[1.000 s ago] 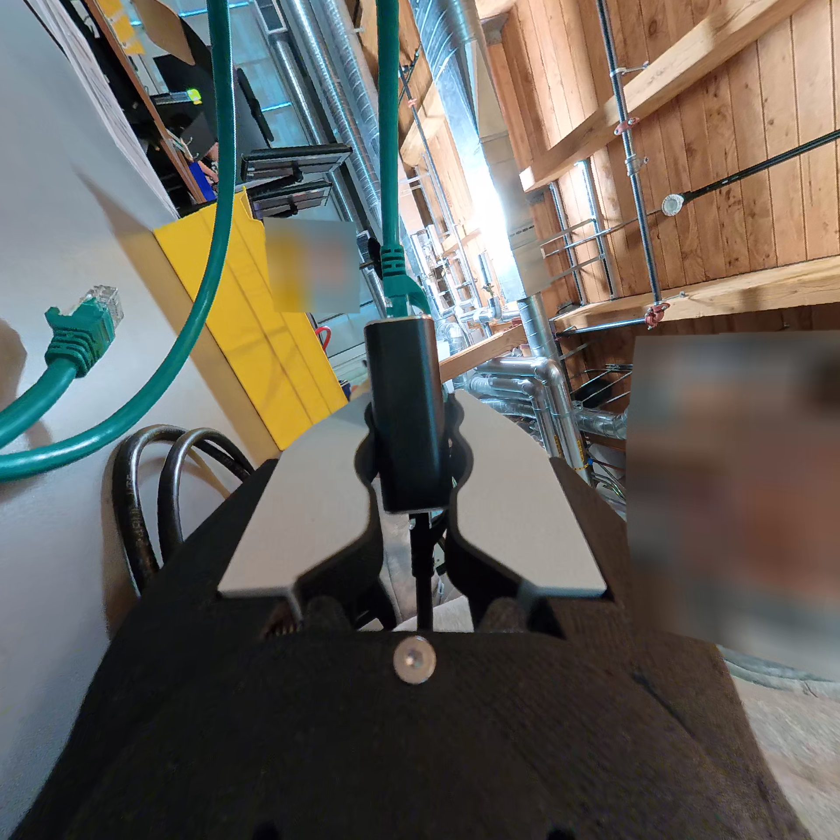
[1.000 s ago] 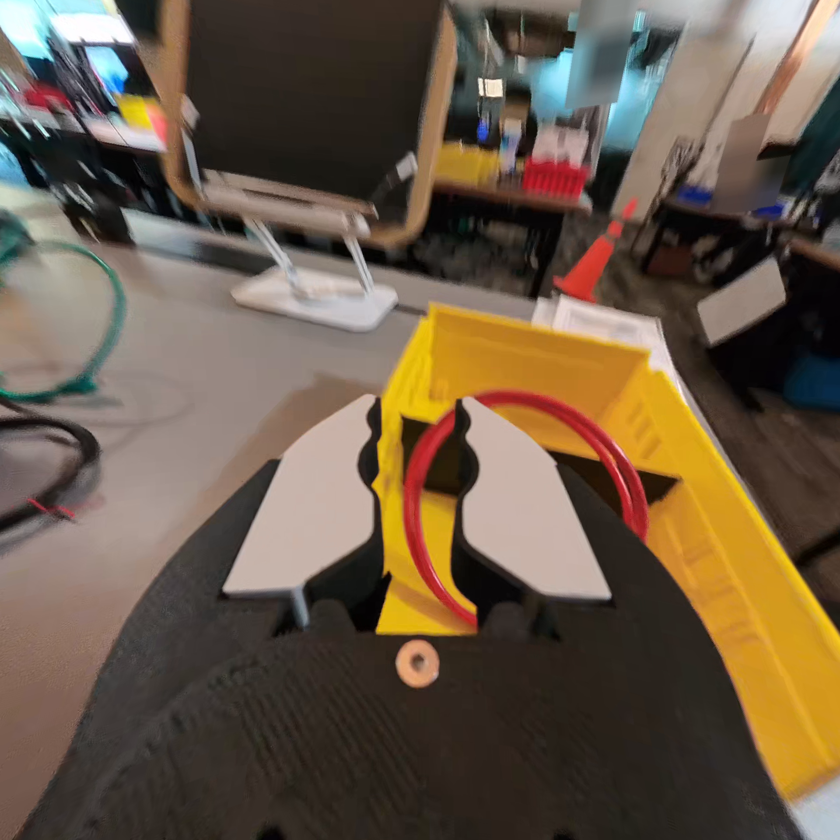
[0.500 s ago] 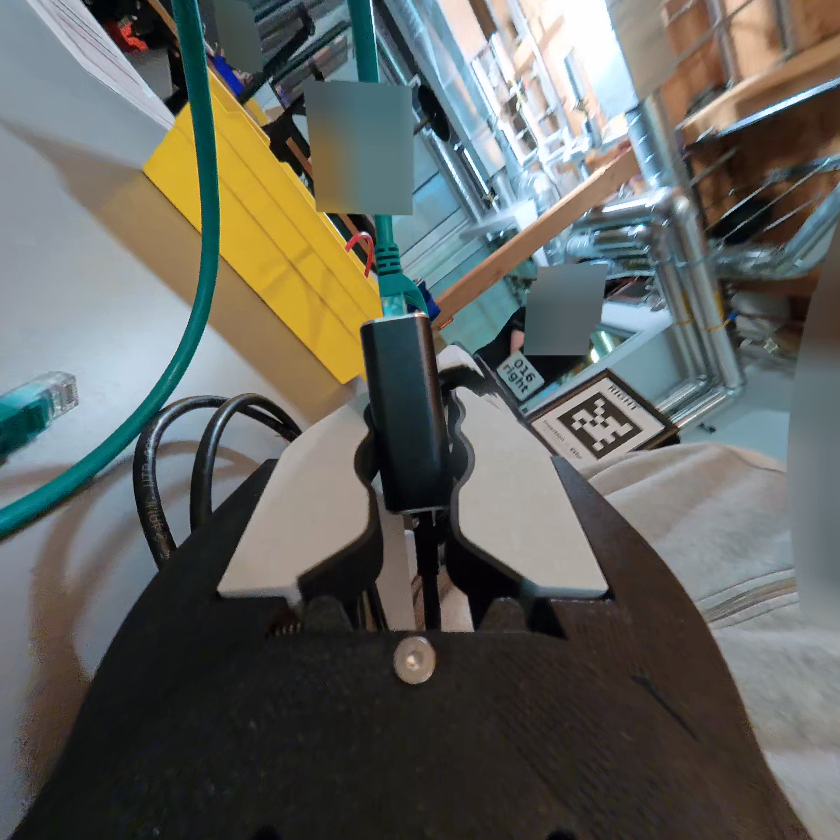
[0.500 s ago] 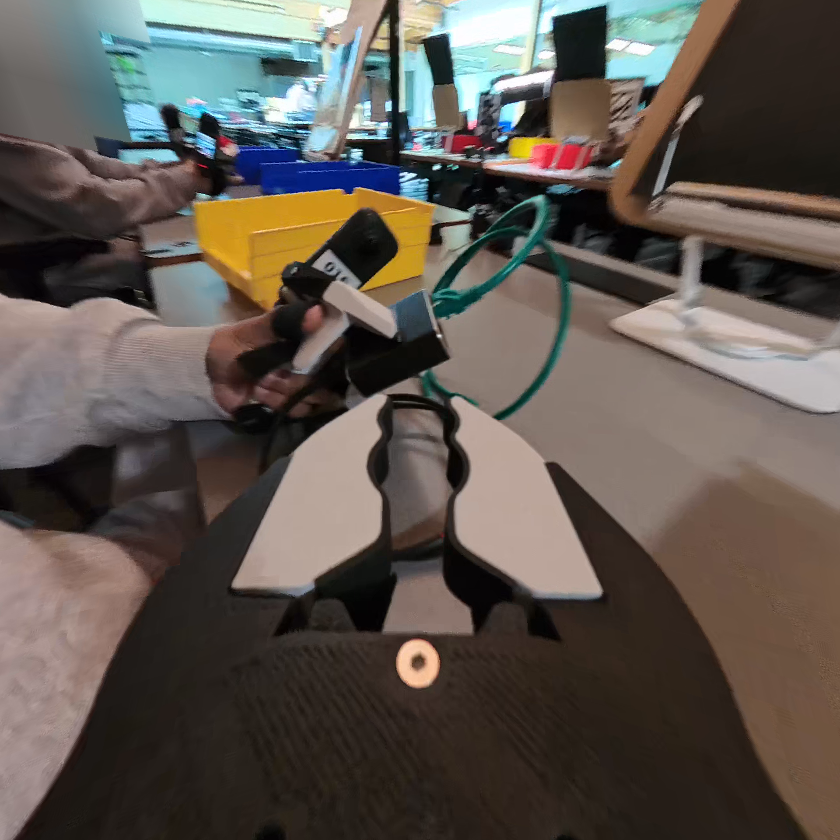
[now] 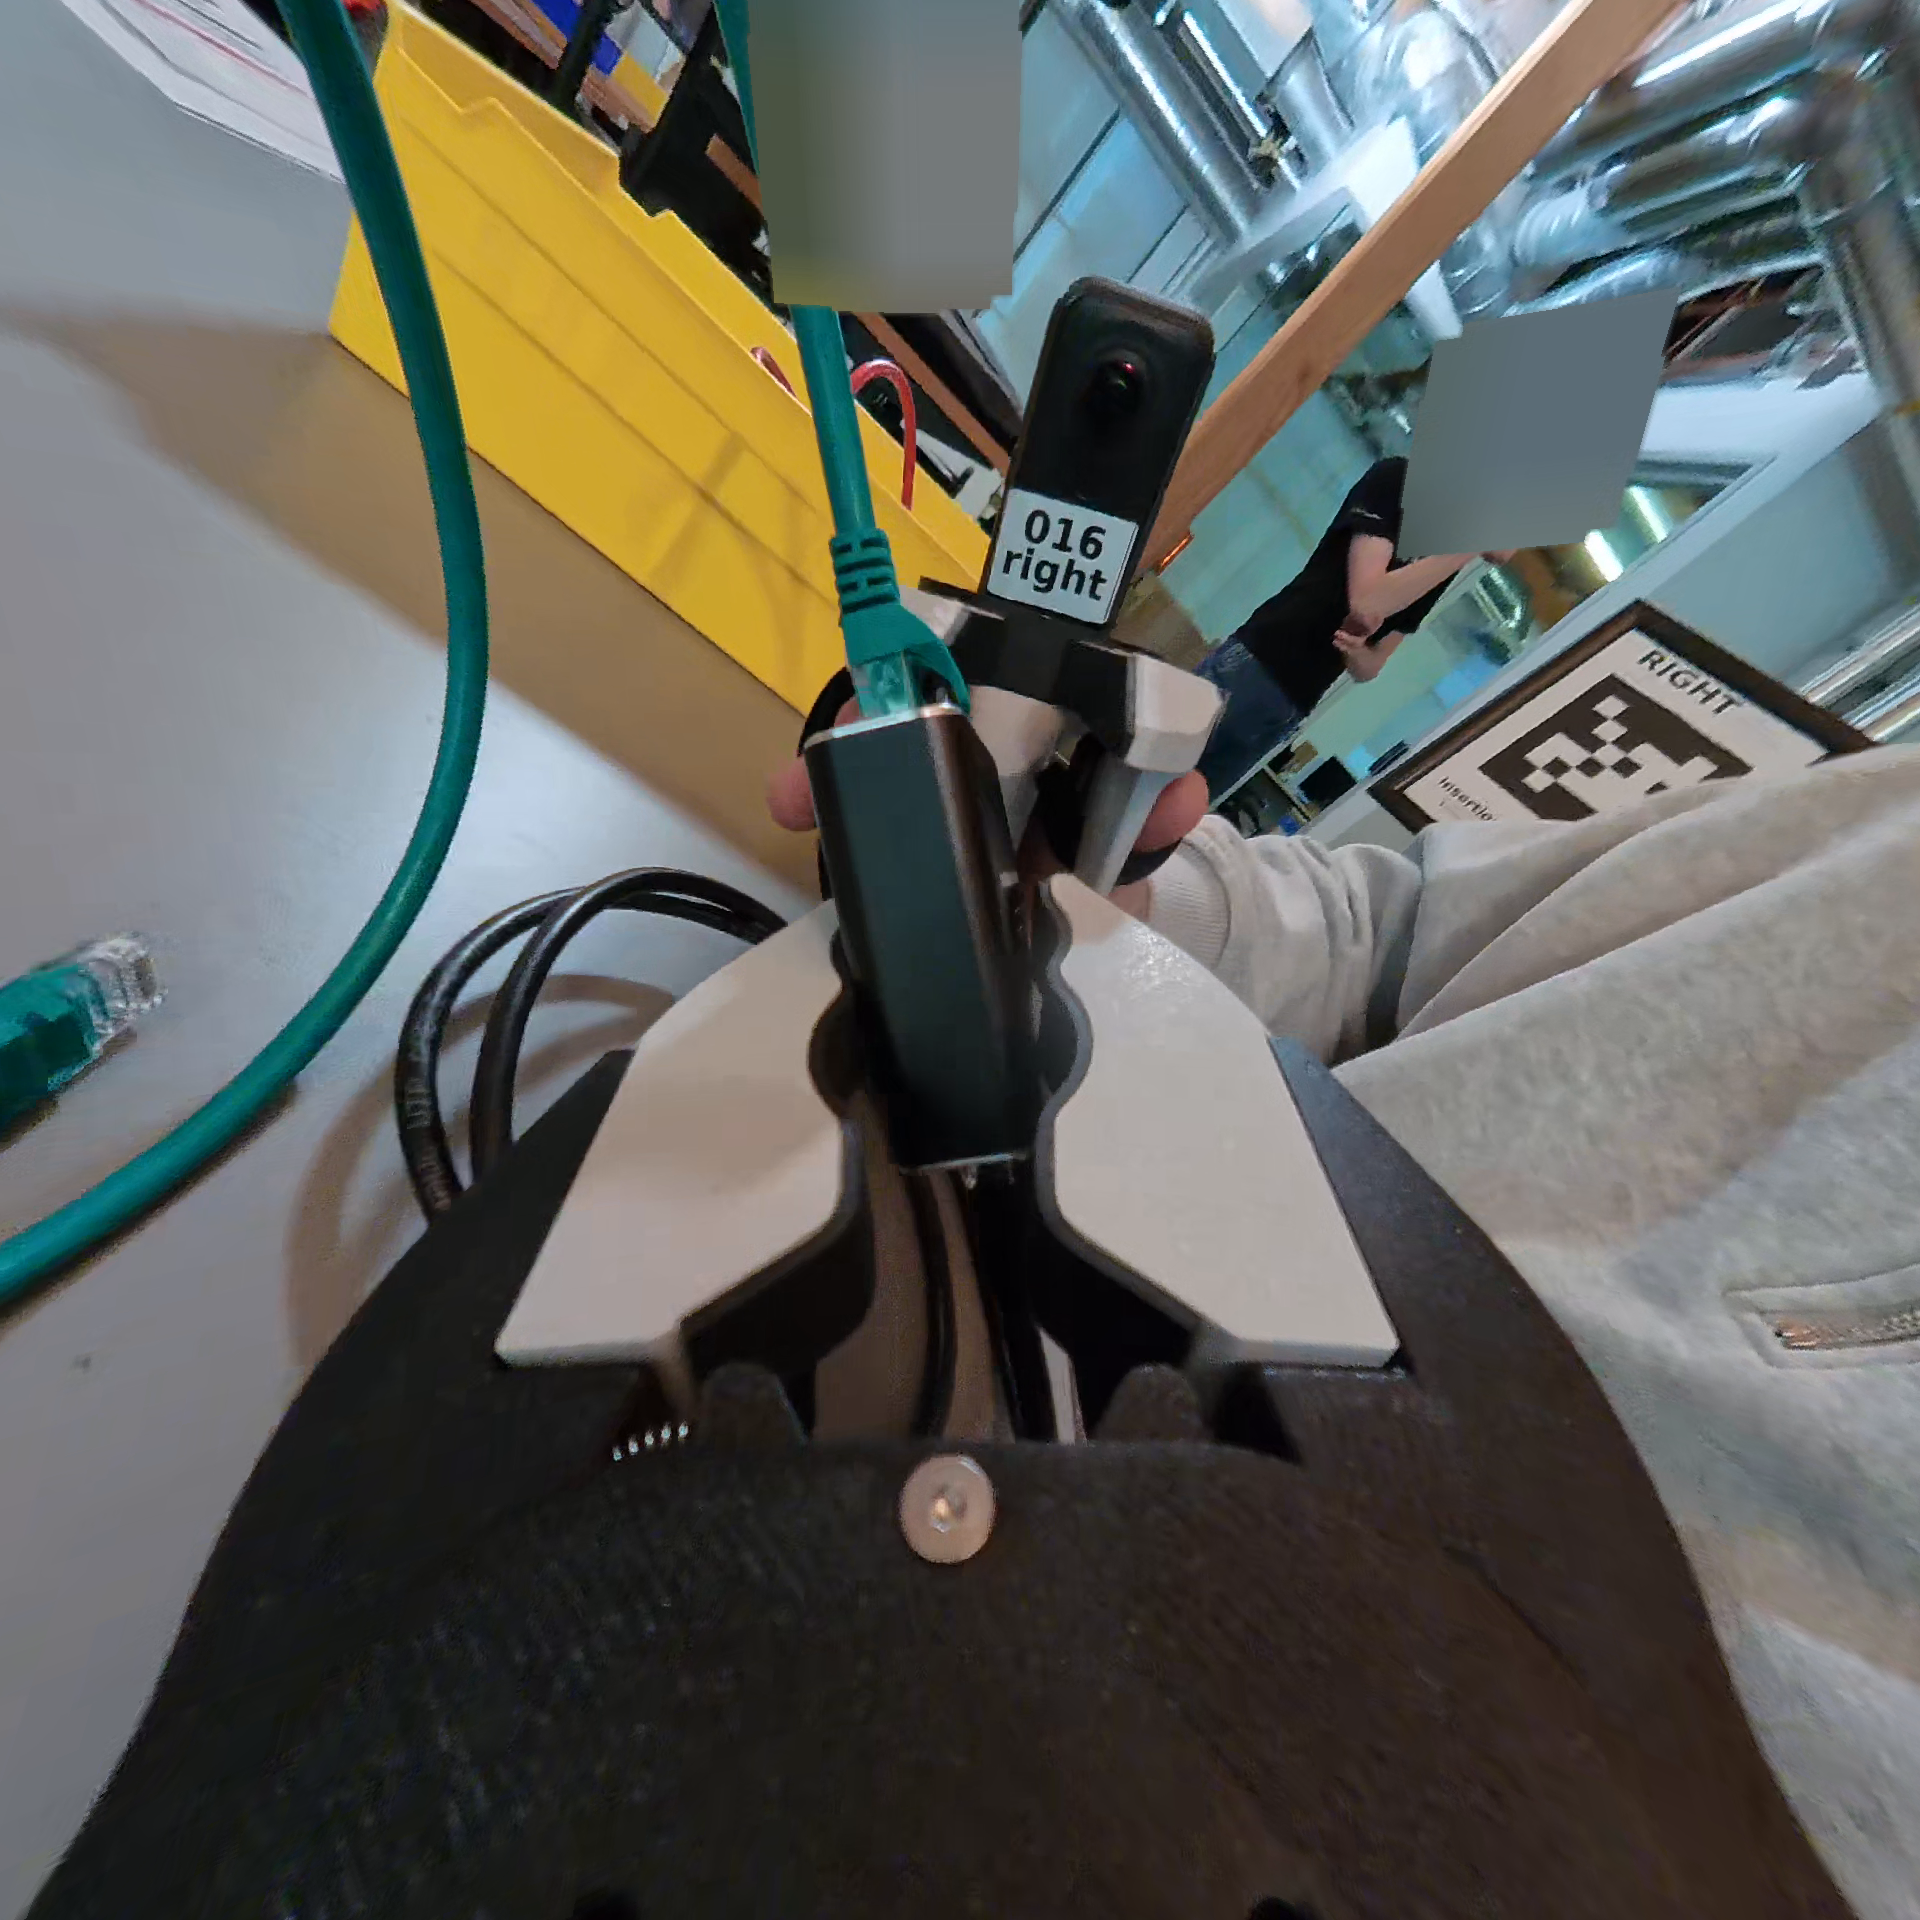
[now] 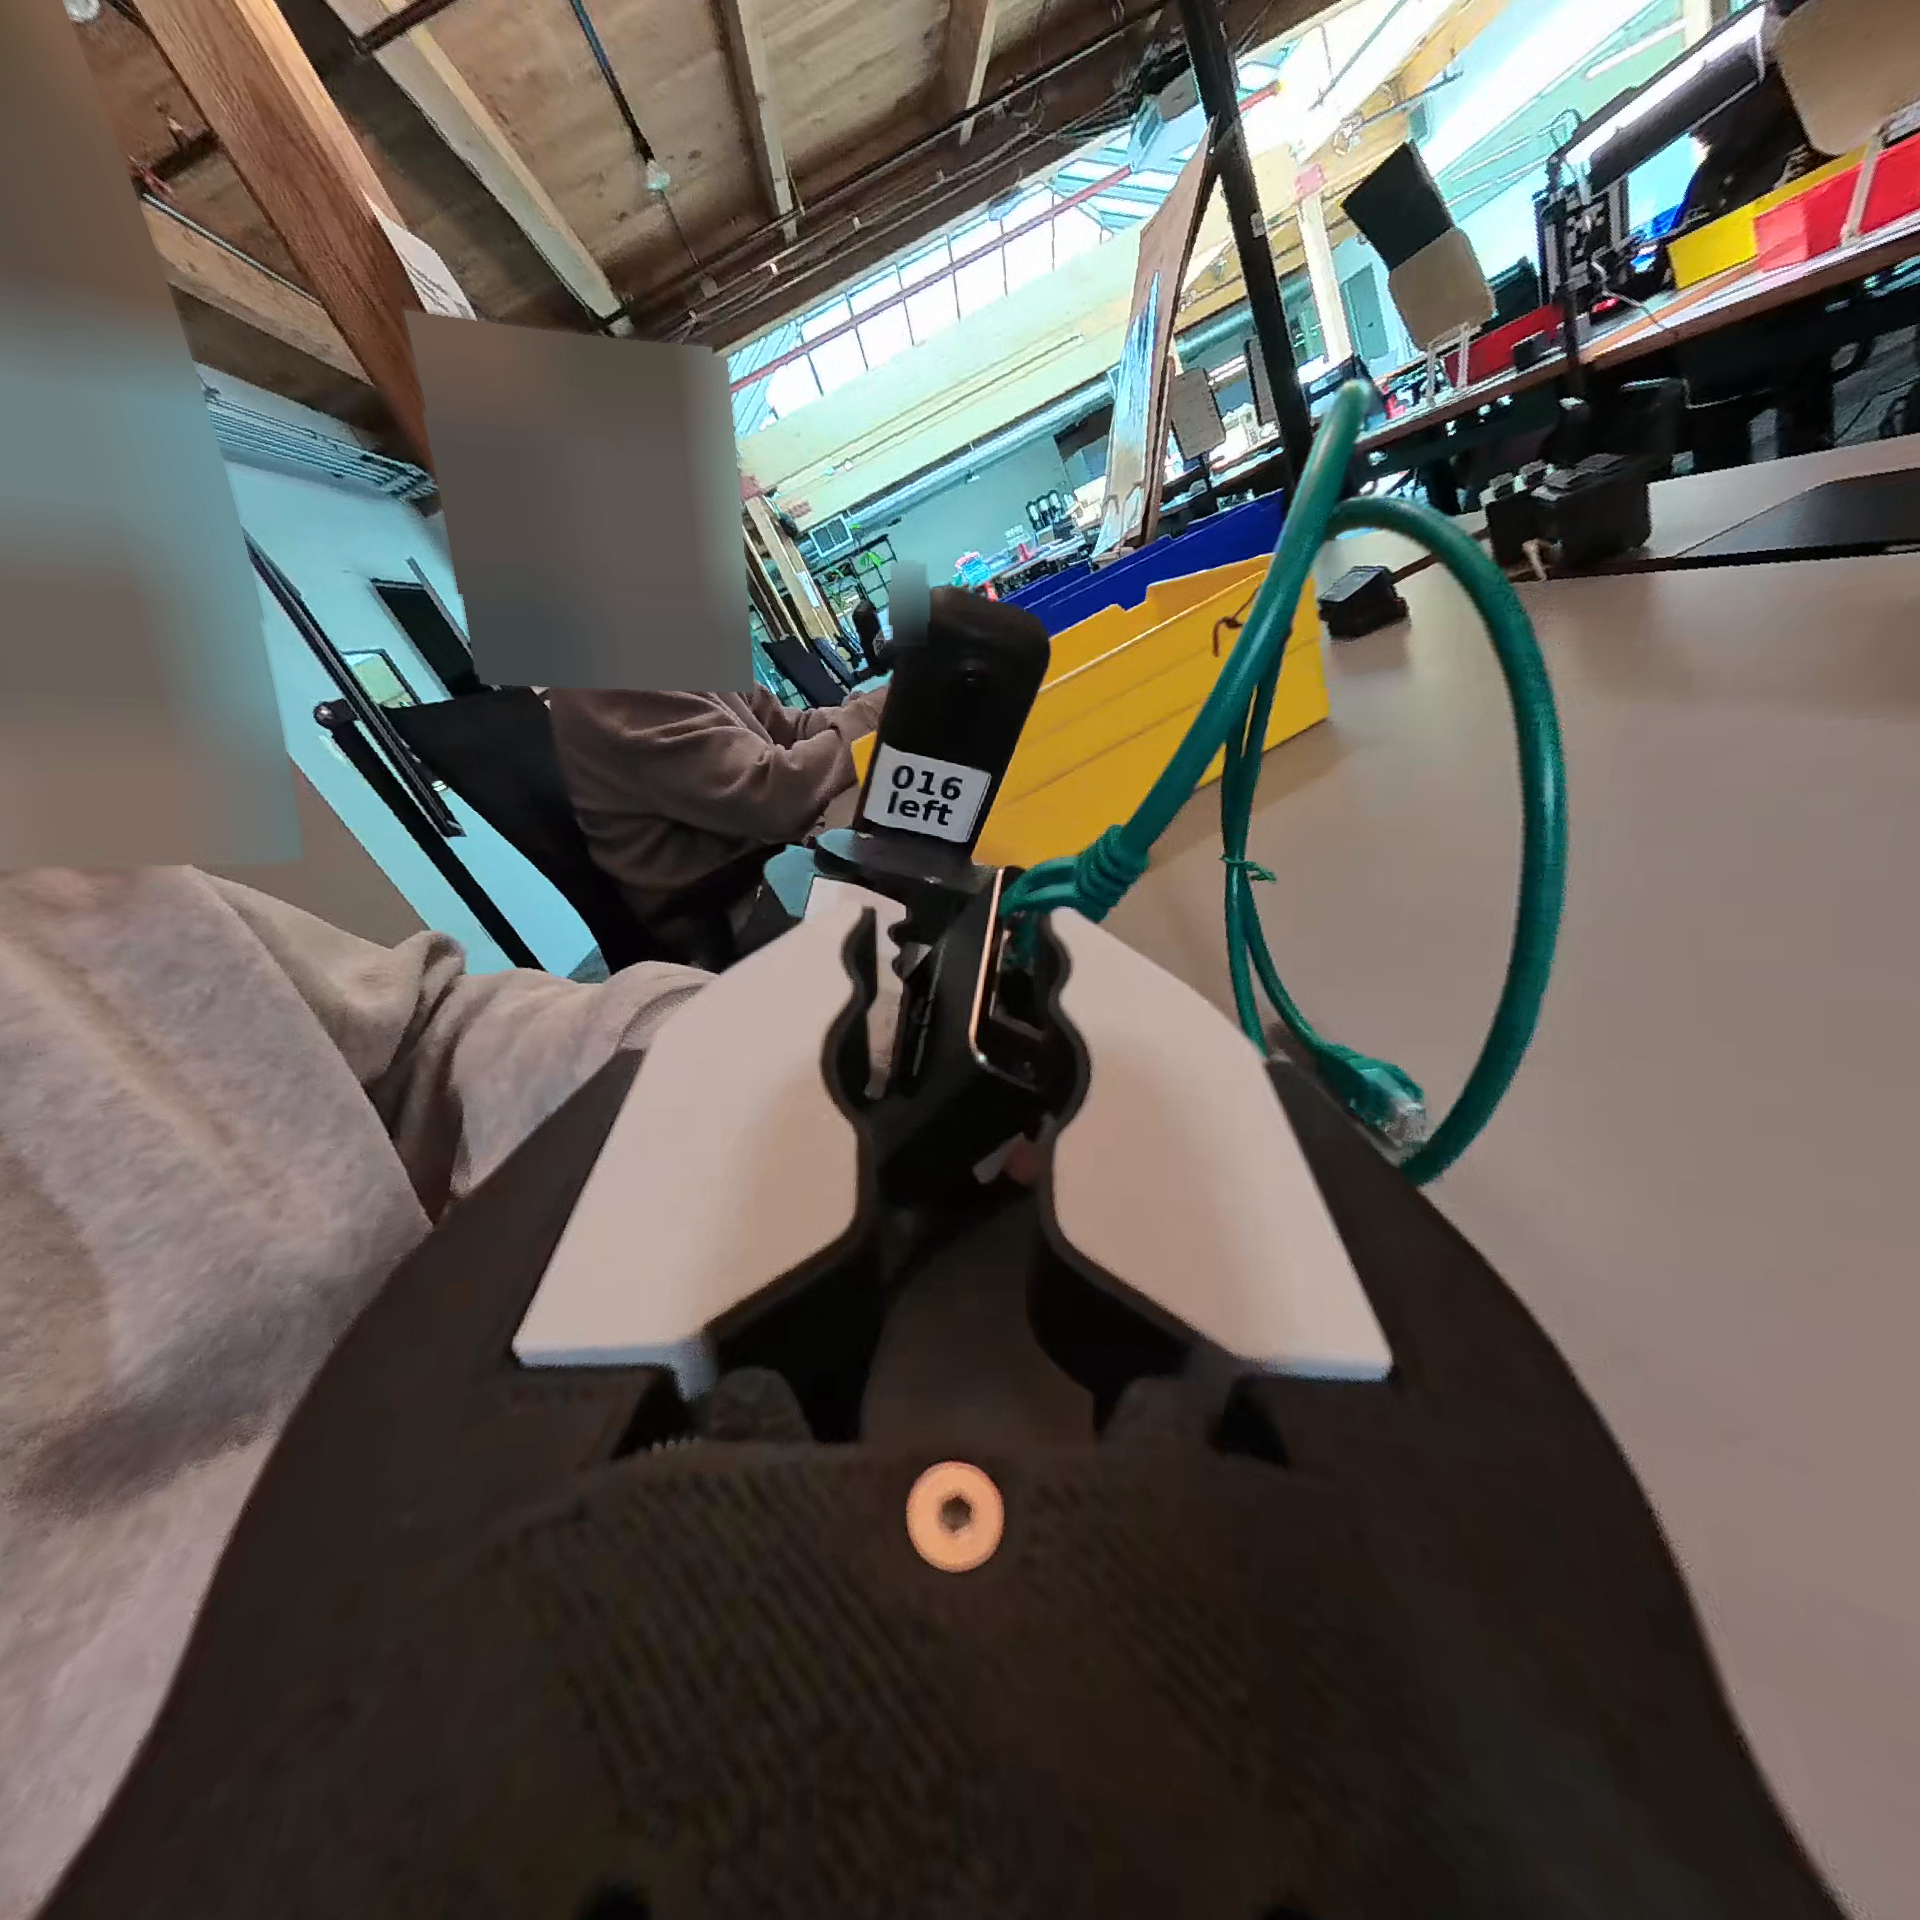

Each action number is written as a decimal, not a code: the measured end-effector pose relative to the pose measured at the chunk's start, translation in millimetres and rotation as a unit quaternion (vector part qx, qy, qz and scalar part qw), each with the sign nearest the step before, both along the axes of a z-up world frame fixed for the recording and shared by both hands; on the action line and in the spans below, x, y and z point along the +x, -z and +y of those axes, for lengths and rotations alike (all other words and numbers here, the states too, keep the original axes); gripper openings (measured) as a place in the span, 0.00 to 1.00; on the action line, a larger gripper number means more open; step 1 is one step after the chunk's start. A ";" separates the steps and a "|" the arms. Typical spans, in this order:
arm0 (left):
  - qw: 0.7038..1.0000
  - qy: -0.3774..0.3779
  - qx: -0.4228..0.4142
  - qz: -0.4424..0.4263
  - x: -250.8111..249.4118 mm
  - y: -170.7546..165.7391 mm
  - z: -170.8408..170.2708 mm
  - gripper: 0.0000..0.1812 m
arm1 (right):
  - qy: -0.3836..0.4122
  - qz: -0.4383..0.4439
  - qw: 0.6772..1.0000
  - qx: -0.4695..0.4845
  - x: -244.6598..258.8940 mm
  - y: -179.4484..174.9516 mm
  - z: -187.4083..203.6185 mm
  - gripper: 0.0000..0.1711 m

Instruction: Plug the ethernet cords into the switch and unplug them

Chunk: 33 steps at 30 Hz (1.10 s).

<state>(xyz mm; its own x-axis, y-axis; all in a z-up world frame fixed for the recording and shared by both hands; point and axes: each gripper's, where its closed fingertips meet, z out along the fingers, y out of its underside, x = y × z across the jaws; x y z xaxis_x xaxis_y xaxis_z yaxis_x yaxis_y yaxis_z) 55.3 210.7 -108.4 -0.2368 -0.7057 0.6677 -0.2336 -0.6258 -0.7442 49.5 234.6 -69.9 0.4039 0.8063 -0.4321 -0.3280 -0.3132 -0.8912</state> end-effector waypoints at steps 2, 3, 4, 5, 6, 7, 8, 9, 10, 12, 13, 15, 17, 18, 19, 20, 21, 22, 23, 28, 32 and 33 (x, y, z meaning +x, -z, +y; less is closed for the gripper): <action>1.000 -0.003 0.013 0.003 0.6 0.5 -0.9 0.17 | 0.003 0.009 1.000 -0.011 1.9 0.7 0.8 0.15; 1.000 -0.005 0.021 0.005 0.9 1.2 -1.3 0.16 | 0.010 0.014 1.000 -0.021 4.3 2.6 3.0 0.14; 1.000 -0.005 0.028 0.006 1.1 1.3 -2.0 0.16 | 0.020 0.021 0.999 -0.031 7.6 4.4 6.0 0.16; 0.999 -0.003 0.034 0.005 1.4 0.7 -3.6 0.16 | 0.026 0.030 0.998 -0.040 10.9 5.2 8.3 0.19; 0.999 -0.001 0.041 0.005 1.8 0.3 -5.4 0.16 | 0.027 0.038 0.998 -0.046 13.4 5.4 9.4 0.18; 0.999 -0.001 0.048 0.005 2.5 0.6 -6.9 0.16 | 0.025 0.043 0.998 -0.050 14.4 5.6 9.7 0.18; 0.998 -0.001 0.055 0.007 3.0 1.1 -8.1 0.17 | 0.022 0.043 0.997 -0.052 14.3 6.0 9.7 0.18; 0.998 0.001 0.061 0.011 3.6 2.4 -9.5 0.17 | 0.019 0.042 0.998 -0.053 13.2 6.4 9.3 0.18; 0.997 0.002 0.069 0.014 4.1 3.5 -10.6 0.17 | 0.015 0.039 0.998 -0.054 11.2 7.2 8.6 0.18; 0.996 0.003 0.084 0.017 4.7 4.6 -12.9 0.17 | 0.006 0.032 0.998 -0.057 5.7 9.2 6.6 0.19; 0.996 0.004 0.089 0.017 4.9 4.5 -13.9 0.18 | 0.002 0.029 0.998 -0.058 3.3 9.8 5.3 0.18; 0.995 0.003 0.096 0.015 5.0 4.2 -14.9 0.18 | -0.001 0.024 0.998 -0.056 0.7 10.1 3.4 0.14; 0.995 0.003 0.100 0.015 4.9 4.4 -15.1 0.18 | -0.002 0.024 0.998 -0.060 0.3 10.5 2.9 0.13; 0.995 0.003 0.101 0.012 4.8 4.0 -15.5 0.18 | -0.005 0.027 0.998 -0.063 0.2 10.3 2.4 0.13; 0.995 0.004 0.102 0.009 4.8 3.2 -16.0 0.19 | -0.008 0.032 0.997 -0.067 0.3 10.0 1.9 0.12; 0.995 0.004 0.103 0.006 5.1 2.6 -16.4 0.19 | -0.009 0.036 0.997 -0.071 0.3 10.1 1.9 0.12; 0.995 0.003 0.104 0.005 5.3 2.6 -16.3 0.20 | -0.009 0.040 0.996 -0.075 0.2 10.0 1.9 0.12; 0.994 0.004 0.106 0.003 5.4 2.6 -16.7 0.20 | -0.008 0.045 0.996 -0.078 0.1 9.6 1.9 0.11; 0.994 0.005 0.106 0.002 5.4 2.5 -17.2 0.21 | -0.009 0.051 0.995 -0.081 -0.1 9.2 1.8 0.11; 0.995 0.016 0.096 -0.001 5.7 2.4 -20.1 0.23 | -0.026 0.061 0.993 -0.102 -3.0 10.7 0.1 0.10; 0.996 0.019 0.082 -0.008 5.3 0.6 -20.1 0.23 | -0.035 0.054 0.993 -0.104 -5.9 11.2 -1.9 0.10; 0.997 0.020 0.077 -0.010 5.3 -0.2 -20.0 0.22 | -0.037 0.051 0.993 -0.103 -7.1 11.6 -2.4 0.10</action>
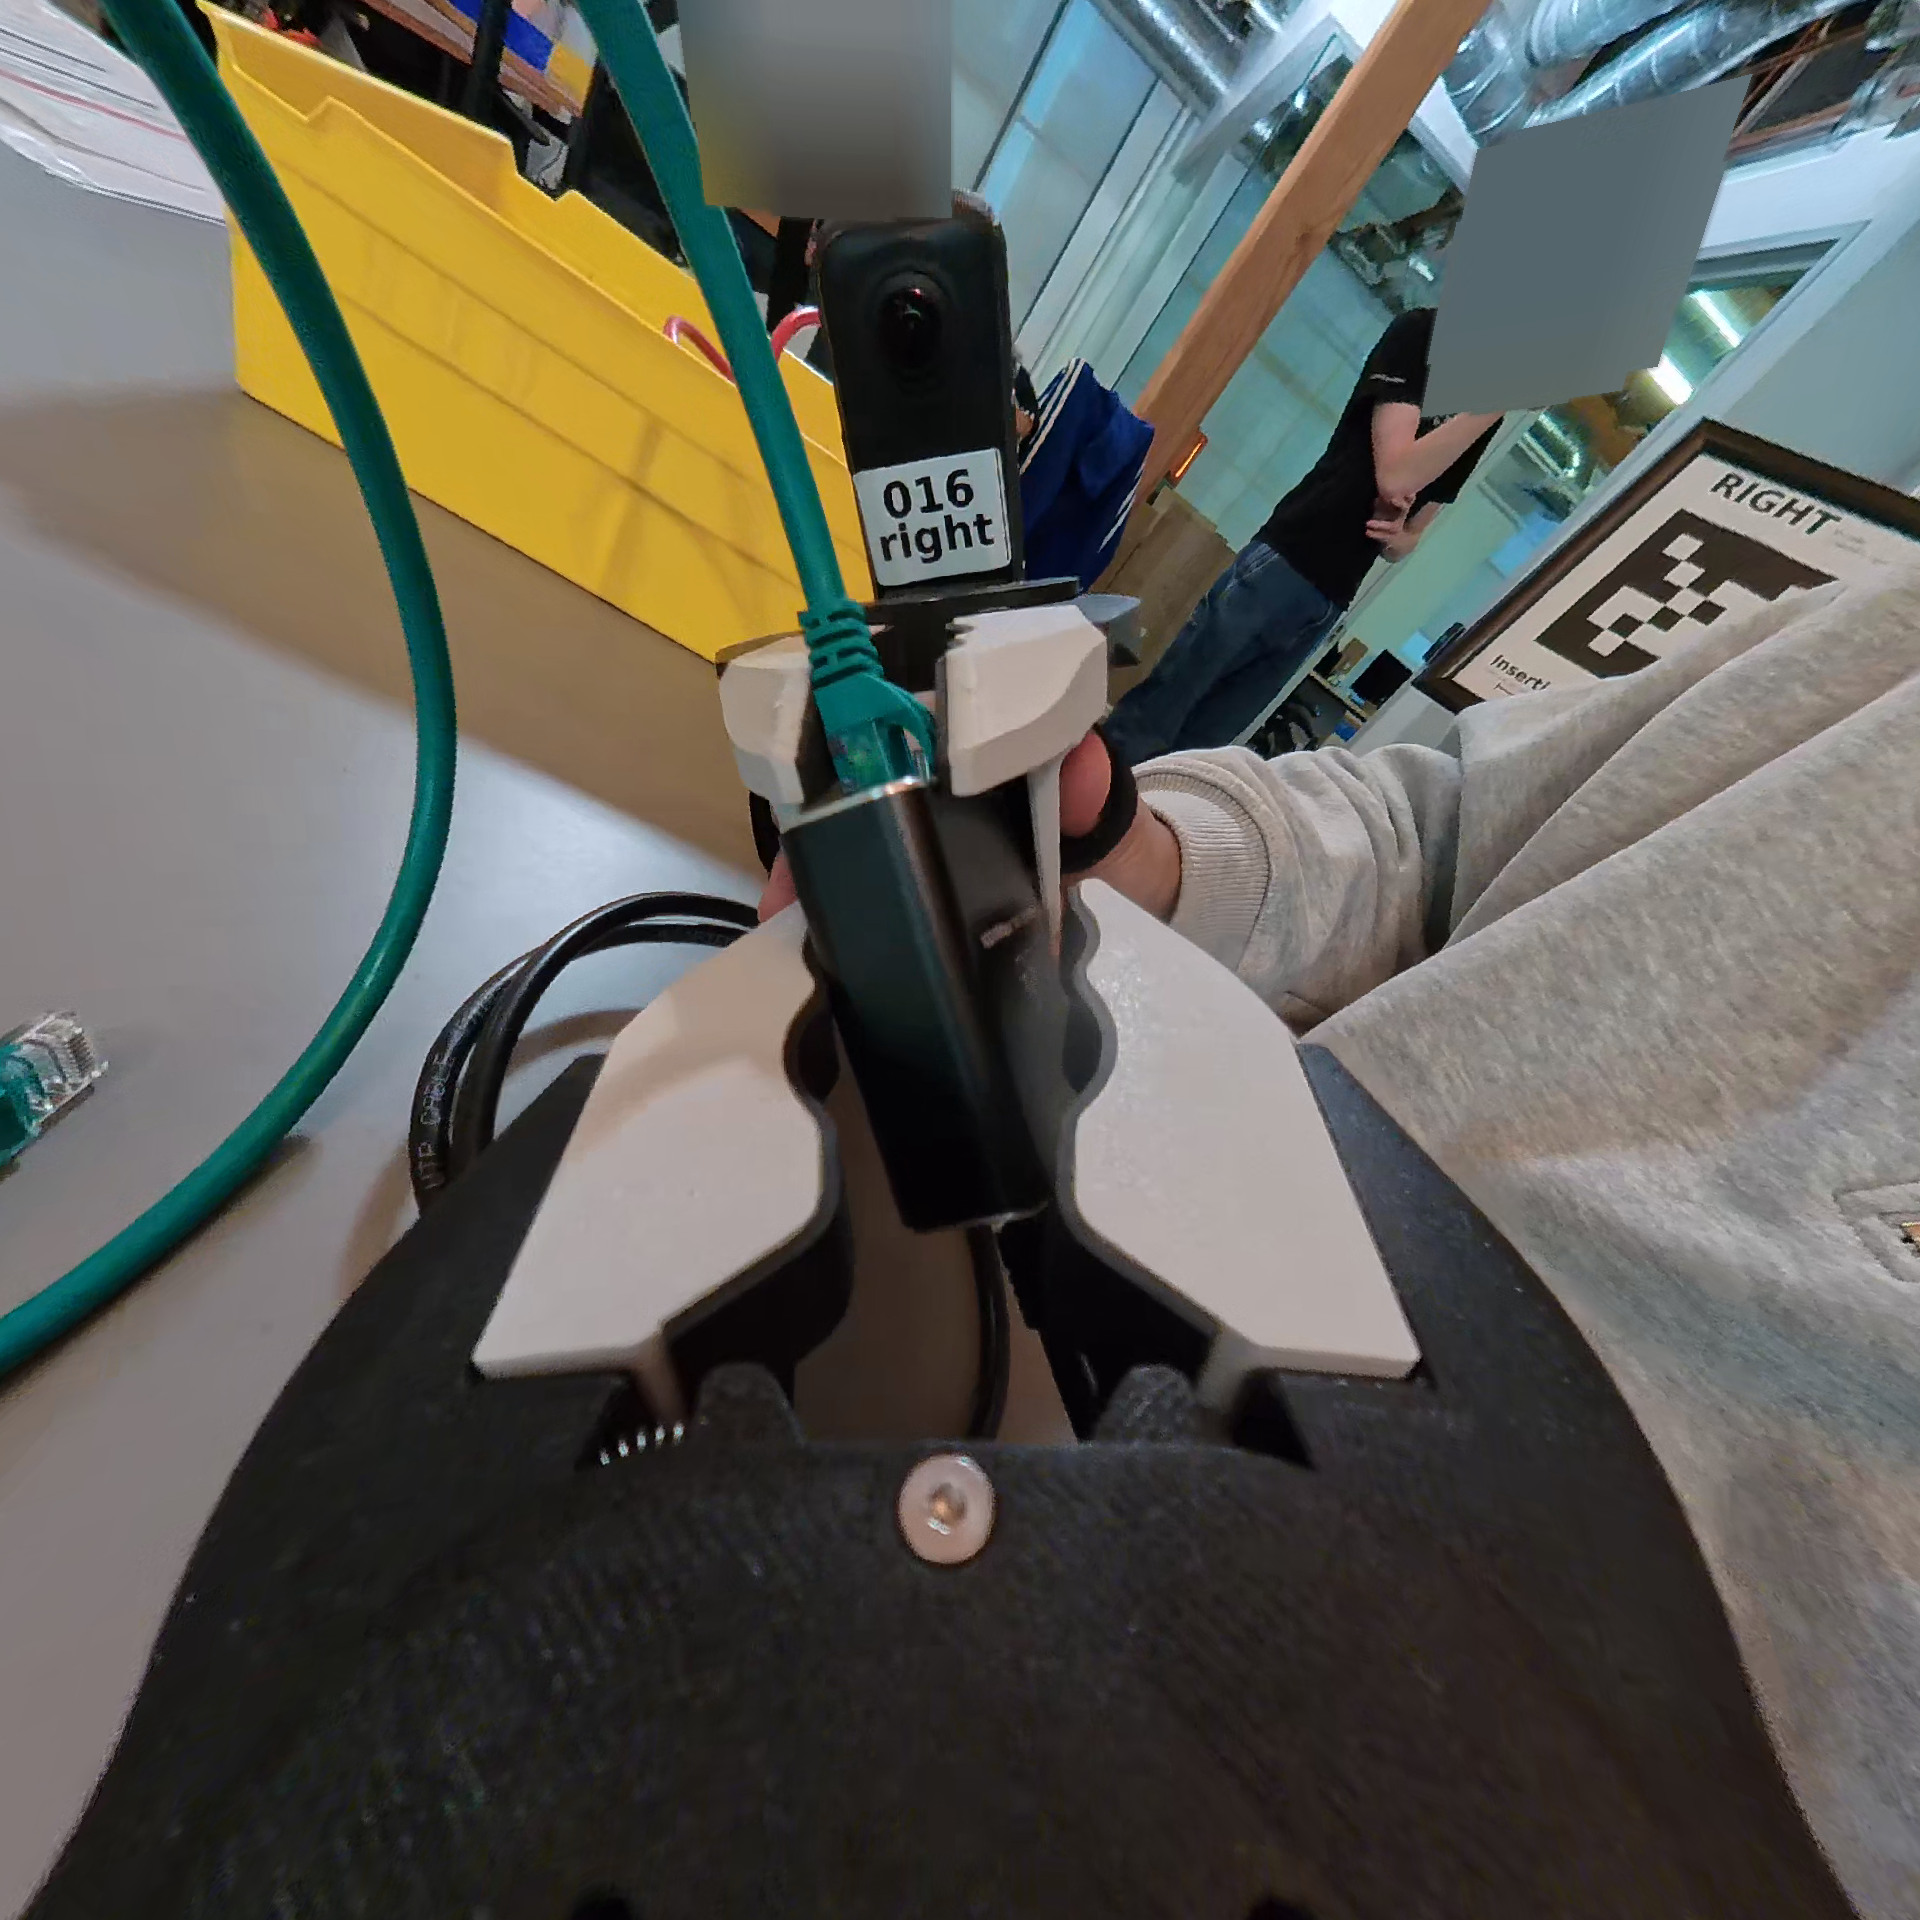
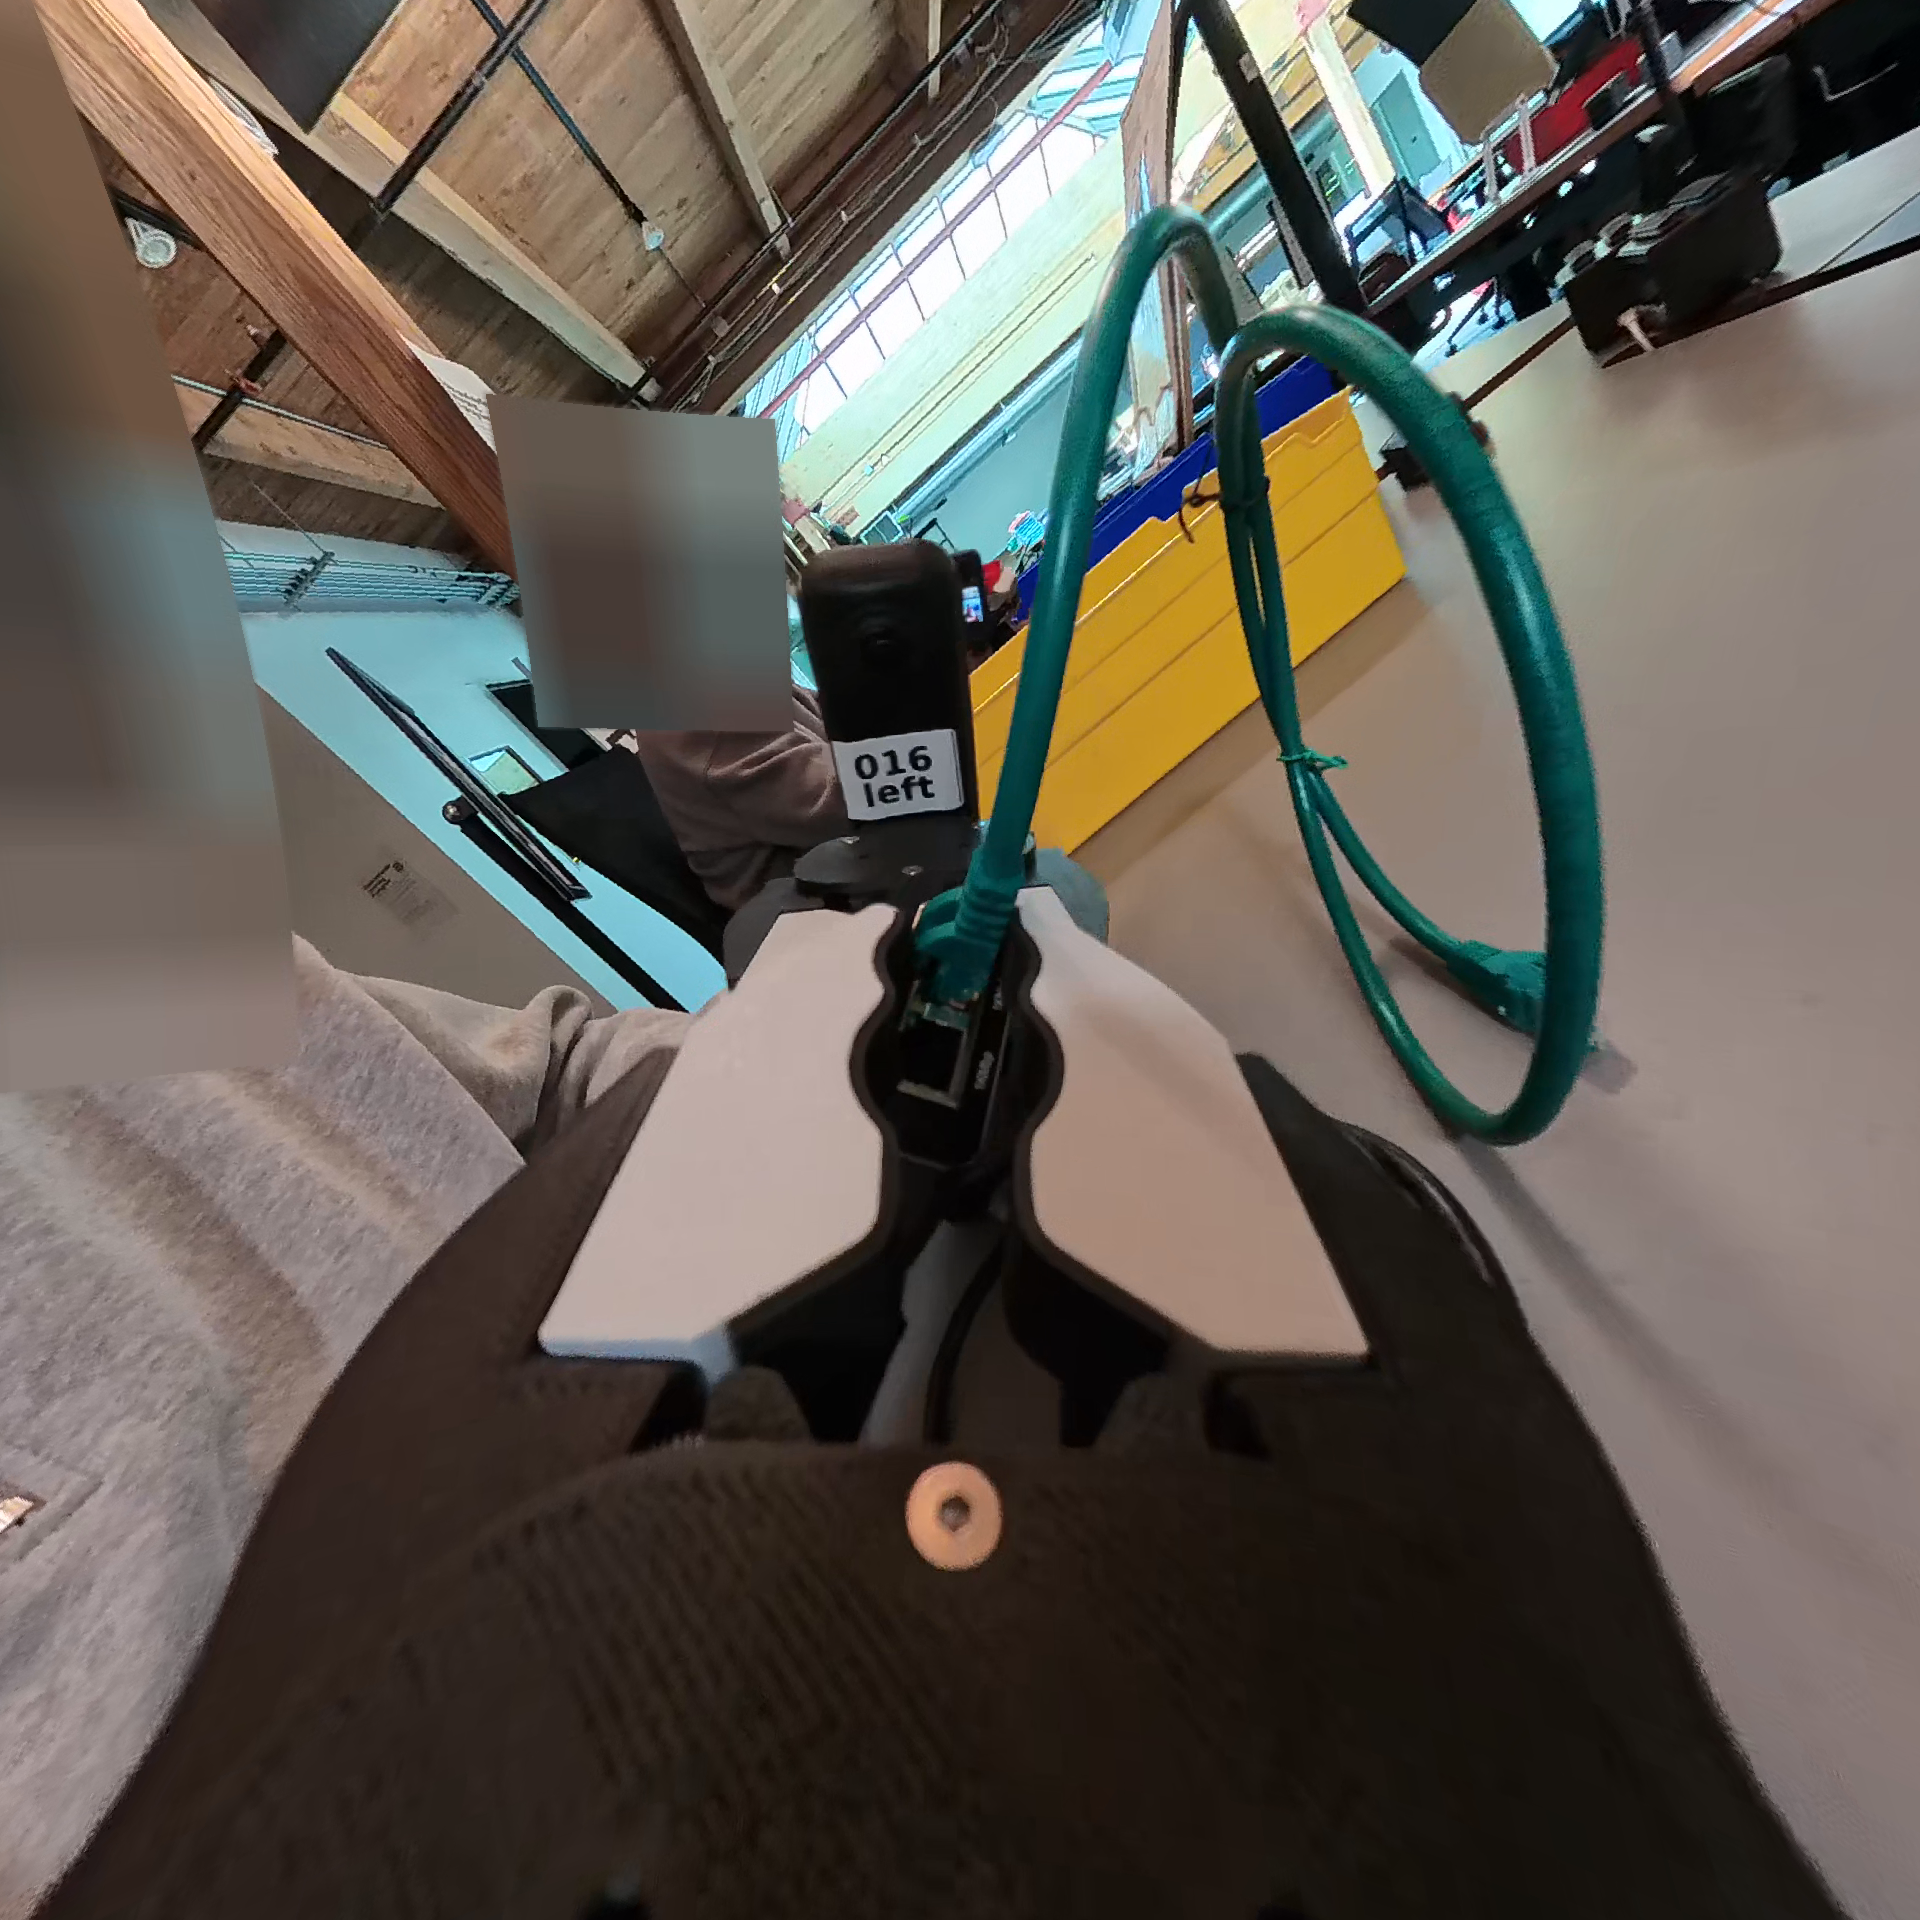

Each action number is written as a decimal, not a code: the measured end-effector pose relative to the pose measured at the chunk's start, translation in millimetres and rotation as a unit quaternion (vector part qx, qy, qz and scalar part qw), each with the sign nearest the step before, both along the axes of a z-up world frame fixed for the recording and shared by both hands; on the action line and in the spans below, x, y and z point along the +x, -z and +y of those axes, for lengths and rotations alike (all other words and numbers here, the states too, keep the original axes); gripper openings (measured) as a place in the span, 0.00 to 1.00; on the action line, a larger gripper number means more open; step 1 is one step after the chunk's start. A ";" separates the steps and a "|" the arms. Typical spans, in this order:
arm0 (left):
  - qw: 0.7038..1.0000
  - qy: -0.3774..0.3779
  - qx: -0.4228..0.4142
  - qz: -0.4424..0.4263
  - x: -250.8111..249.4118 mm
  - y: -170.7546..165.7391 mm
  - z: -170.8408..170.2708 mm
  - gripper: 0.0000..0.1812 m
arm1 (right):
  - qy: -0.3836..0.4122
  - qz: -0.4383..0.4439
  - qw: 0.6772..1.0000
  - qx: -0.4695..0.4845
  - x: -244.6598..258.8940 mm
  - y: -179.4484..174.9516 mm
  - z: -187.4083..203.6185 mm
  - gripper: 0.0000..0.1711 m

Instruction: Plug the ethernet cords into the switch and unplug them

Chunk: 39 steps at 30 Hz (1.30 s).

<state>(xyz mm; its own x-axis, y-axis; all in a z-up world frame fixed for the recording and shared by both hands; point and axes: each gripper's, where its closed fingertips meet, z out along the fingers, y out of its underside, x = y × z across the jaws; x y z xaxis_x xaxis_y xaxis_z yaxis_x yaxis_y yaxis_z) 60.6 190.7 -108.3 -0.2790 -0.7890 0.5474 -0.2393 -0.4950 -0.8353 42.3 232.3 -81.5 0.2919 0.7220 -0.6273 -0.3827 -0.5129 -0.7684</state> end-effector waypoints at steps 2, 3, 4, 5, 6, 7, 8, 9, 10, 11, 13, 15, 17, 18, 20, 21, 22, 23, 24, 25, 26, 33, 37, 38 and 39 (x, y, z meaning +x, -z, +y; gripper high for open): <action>1.000 -0.001 -0.014 -0.003 -0.2 -1.1 1.5 0.20 | -0.003 -0.004 1.000 0.002 -2.0 0.7 -0.9 0.10; 1.000 0.001 -0.021 -0.004 -0.5 -1.4 2.0 0.18 | -0.003 -0.004 1.000 0.003 -2.3 0.6 -0.9 0.10; 0.999 0.004 -0.031 -0.004 -0.9 -1.9 2.0 0.18 | -0.002 -0.003 1.000 0.005 -2.1 0.5 -0.8 0.10; 0.999 0.007 -0.041 -0.005 -1.2 -2.9 2.0 0.17 | -0.001 -0.001 1.000 0.008 -1.8 0.1 -0.7 0.10; 0.999 0.007 -0.049 -0.008 -1.3 -4.3 2.3 0.17 | 0.001 0.001 1.000 0.010 -1.2 -0.6 -0.5 0.10; 0.998 0.005 -0.054 -0.009 -1.1 -5.2 2.6 0.16 | 0.003 0.000 1.000 0.014 -0.8 -1.4 -0.1 0.11; 0.998 0.003 -0.056 -0.010 -0.9 -5.9 3.2 0.16 | 0.008 -0.005 1.000 0.020 0.4 -2.2 0.6 0.11; 0.998 -0.003 -0.056 -0.013 -1.1 -7.0 4.7 0.16 | 0.018 -0.013 0.999 0.028 3.1 -3.0 2.2 0.12; 0.998 -0.012 -0.056 -0.018 -2.1 -8.7 8.0 0.16 | 0.034 -0.024 0.998 0.037 7.6 -3.7 5.0 0.15; 0.998 -0.024 -0.056 -0.022 -3.5 -10.6 12.5 0.16 | 0.051 -0.035 0.997 0.047 13.0 -4.6 7.8 0.19; 0.997 -0.055 -0.050 -0.029 -6.7 -13.0 24.1 0.16 | 0.078 -0.059 0.993 0.067 23.1 -5.9 12.4 0.25; 0.995 -0.078 -0.043 -0.035 -9.4 -14.8 32.4 0.16 | 0.103 -0.085 0.987 0.089 30.1 -6.5 15.8 0.30; 0.995 -0.092 -0.030 -0.039 -10.1 -15.6 35.6 0.16 | 0.121 -0.109 0.980 0.112 31.4 -6.7 17.5 0.36; 0.994 -0.097 -0.017 -0.039 -9.8 -15.6 35.7 0.16 | 0.125 -0.121 0.977 0.125 29.5 -6.8 17.1 0.38; 0.994 -0.106 0.021 -0.035 -8.6 -14.1 34.5 0.17 | 0.114 -0.146 0.971 0.148 21.3 -6.4 13.2 0.39; 0.993 -0.108 0.041 -0.032 -8.1 -13.3 33.2 0.17 | 0.106 -0.160 0.968 0.160 17.2 -5.8 10.3 0.36; 0.992 -0.108 0.059 -0.029 -7.6 -13.2 31.5 0.17 | 0.100 -0.174 0.964 0.173 14.2 -5.8 7.6 0.30; 0.991 -0.109 0.074 -0.028 -7.3 -13.2 30.1 0.17 | 0.097 -0.185 0.960 0.186 12.2 -6.4 5.0 0.25; 0.990 -0.110 0.086 -0.027 -7.0 -13.5 28.9 0.17 | 0.097 -0.195 0.956 0.197 11.5 -7.0 3.4 0.21; 0.989 -0.109 0.095 -0.026 -6.7 -13.5 27.6 0.17 | 0.099 -0.203 0.953 0.204 11.8 -7.3 2.6 0.20; 0.989 -0.108 0.101 -0.026 -6.5 -13.6 26.6 0.17 | 0.098 -0.207 0.951 0.207 12.0 -7.3 1.8 0.20; 0.985 -0.107 0.135 -0.022 -5.6 -13.2 22.6 0.18 | 0.094 -0.227 0.943 0.222 14.0 -13.1 -4.0 0.15; 0.984 -0.095 0.152 -0.021 -3.7 -12.3 16.2 0.17 | 0.088 -0.216 0.948 0.215 11.9 -20.0 -7.9 0.14; 0.983 -0.091 0.157 -0.021 -3.0 -12.2 14.0 0.18 | 0.084 -0.218 0.950 0.209 10.8 -18.9 -8.0 0.14; 0.983 -0.088 0.163 -0.022 -2.6 -12.2 11.8 0.18 | 0.080 -0.221 0.951 0.203 9.5 -17.4 -8.3 0.14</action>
